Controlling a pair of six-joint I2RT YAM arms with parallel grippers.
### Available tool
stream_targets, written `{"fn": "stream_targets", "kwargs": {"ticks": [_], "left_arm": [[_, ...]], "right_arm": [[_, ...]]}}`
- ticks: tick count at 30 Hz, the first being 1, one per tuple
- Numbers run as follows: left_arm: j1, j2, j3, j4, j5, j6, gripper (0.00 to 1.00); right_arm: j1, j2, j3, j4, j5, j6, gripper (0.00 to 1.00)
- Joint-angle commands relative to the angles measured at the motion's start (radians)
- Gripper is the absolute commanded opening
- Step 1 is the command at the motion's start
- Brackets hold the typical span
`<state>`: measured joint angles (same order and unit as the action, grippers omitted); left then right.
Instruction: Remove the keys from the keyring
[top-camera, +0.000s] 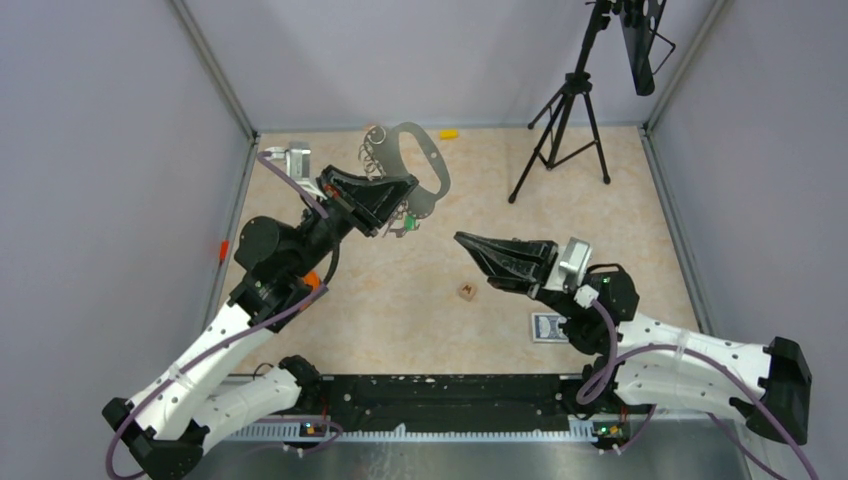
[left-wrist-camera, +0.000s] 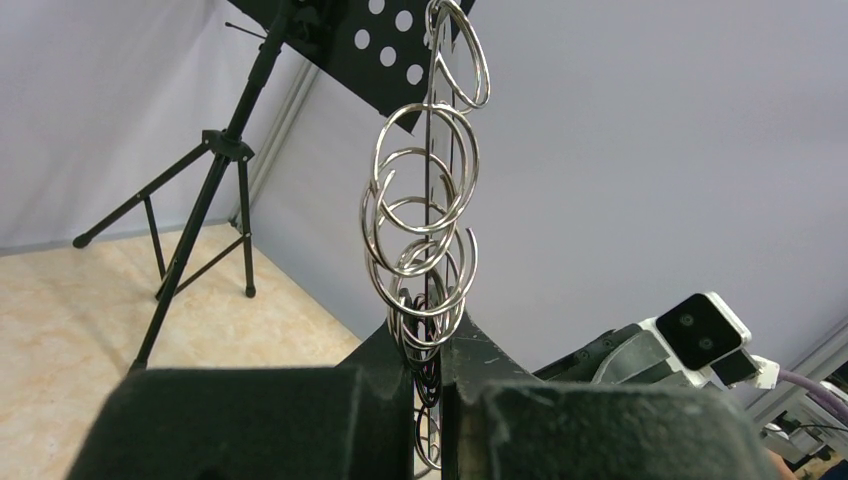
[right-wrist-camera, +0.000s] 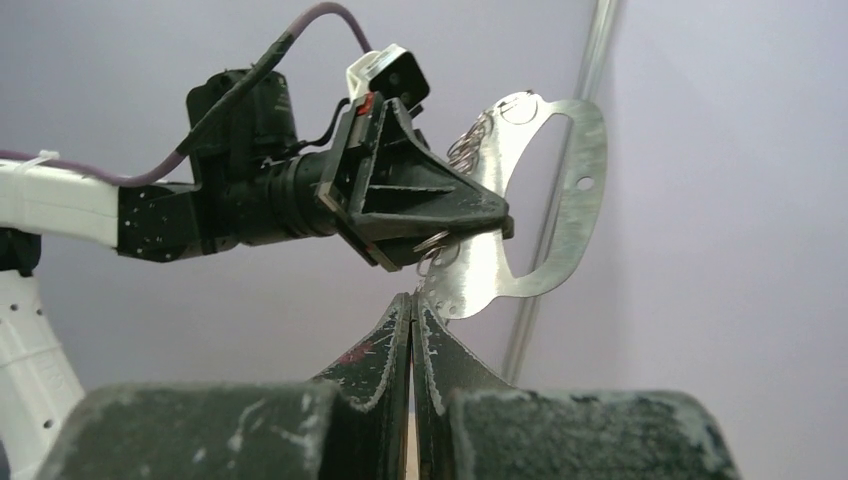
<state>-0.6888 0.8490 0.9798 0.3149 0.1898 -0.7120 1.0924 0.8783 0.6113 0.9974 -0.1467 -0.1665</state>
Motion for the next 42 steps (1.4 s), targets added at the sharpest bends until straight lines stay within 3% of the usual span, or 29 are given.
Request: {"fn": "stream_targets", "kwargs": {"ticks": [1, 7, 14, 16, 20, 25, 30, 37, 42], "left_arm": [[0.003, 0.001, 0.048, 0.052, 0.011, 0.013, 0.00], [0.003, 0.007, 0.060, 0.062, 0.025, 0.017, 0.00], [0.003, 0.013, 0.058, 0.086, 0.050, 0.011, 0.00], [0.003, 0.015, 0.057, 0.091, 0.054, 0.009, 0.00], [0.003, 0.013, 0.057, 0.091, 0.054, 0.010, 0.00], [0.003, 0.011, 0.056, 0.092, 0.053, 0.010, 0.00], [0.002, 0.013, 0.055, 0.093, 0.053, 0.007, 0.00], [0.003, 0.010, 0.054, 0.096, 0.056, 0.005, 0.00], [0.002, 0.005, 0.053, 0.094, 0.054, 0.008, 0.00]], "right_arm": [[0.001, -0.018, 0.012, -0.080, -0.075, 0.000, 0.00], [0.000, -0.021, -0.004, -0.102, -0.036, 0.013, 0.02], [0.001, 0.066, 0.059, -0.097, 0.005, 0.033, 0.32], [0.000, 0.101, 0.077, -0.072, 0.021, 0.044, 0.47], [0.001, 0.167, 0.106, -0.018, 0.083, 0.071, 0.52], [0.001, 0.217, 0.123, 0.037, 0.107, 0.097, 0.46], [0.001, 0.239, 0.133, 0.060, 0.098, 0.103, 0.25], [0.001, 0.251, 0.132, 0.073, 0.088, 0.109, 0.27], [0.001, 0.241, 0.122, 0.073, 0.062, 0.113, 0.01]]}}
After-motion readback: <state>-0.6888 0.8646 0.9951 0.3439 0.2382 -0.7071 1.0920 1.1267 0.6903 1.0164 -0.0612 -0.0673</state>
